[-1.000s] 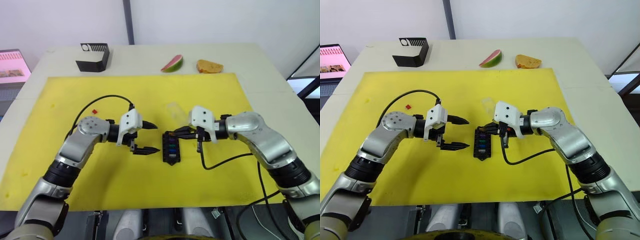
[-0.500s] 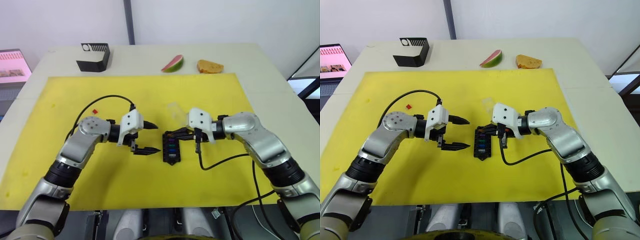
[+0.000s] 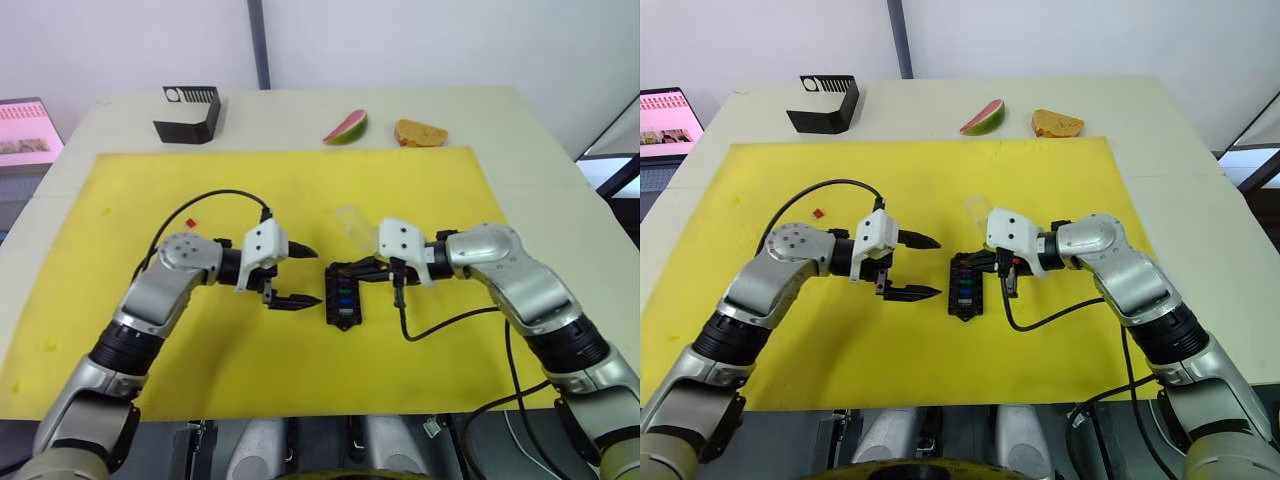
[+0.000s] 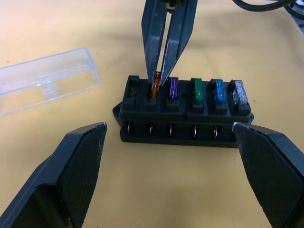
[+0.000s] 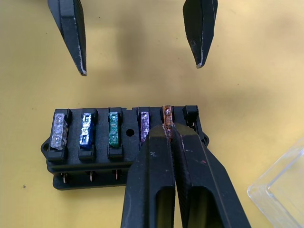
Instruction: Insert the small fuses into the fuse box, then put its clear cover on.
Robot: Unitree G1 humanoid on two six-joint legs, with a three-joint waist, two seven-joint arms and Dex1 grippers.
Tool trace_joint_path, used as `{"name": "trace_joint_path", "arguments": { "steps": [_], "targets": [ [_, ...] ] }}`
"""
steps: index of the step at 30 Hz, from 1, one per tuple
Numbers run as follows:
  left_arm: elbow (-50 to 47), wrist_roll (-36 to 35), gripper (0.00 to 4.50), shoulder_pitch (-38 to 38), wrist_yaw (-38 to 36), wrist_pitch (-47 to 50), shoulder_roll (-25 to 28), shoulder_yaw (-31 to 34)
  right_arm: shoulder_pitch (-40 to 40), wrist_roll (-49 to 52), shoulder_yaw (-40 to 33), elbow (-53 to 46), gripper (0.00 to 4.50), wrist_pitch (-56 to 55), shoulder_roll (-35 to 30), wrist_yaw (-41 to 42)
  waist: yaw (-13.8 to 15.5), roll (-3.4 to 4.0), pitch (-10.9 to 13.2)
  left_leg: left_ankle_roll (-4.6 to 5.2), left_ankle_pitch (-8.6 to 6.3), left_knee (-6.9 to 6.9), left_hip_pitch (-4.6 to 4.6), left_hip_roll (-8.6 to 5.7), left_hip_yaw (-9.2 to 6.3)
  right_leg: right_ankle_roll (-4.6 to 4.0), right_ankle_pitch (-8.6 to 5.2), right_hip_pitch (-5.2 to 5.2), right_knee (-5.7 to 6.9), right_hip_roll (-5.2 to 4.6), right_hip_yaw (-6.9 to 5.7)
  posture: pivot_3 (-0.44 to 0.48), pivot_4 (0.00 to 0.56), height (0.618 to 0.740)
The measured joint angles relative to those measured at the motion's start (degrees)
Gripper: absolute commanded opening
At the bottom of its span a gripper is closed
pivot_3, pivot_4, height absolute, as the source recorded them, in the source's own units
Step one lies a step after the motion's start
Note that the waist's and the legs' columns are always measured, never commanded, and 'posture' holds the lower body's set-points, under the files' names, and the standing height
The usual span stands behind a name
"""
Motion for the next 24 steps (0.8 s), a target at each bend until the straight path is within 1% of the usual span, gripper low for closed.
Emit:
{"name": "trace_joint_path", "arguments": {
  "steps": [8, 24],
  "targets": [
    [-0.08, 0.57, 4.45, 0.0, 0.02, -0.23, -0.46, 0.0, -2.31, -1.61, 0.56, -0.26, 0.0, 3.08, -0.1, 0.7, -0.02, 0.0, 0.0, 0.0, 0.0, 0.01, 0.0, 0.0, 0.0, 0.0, 0.0, 0.0, 0.01, 0.01, 0.0, 0.0, 0.15, 0.74],
    [-0.08, 1.19, 4.45, 0.0, 0.03, -0.51, -0.76, 0.04, -3.59, -2.2, 0.8, -2.54, 0.0, 6.39, 0.05, 1.92, -0.03, 0.0, 0.0, -0.02, 0.01, 0.01, 0.0, 0.0, 0.0, 0.0, 0.0, 0.0, 0.03, 0.01, 0.0, 0.0, 0.15, 0.74]
  ]
}}
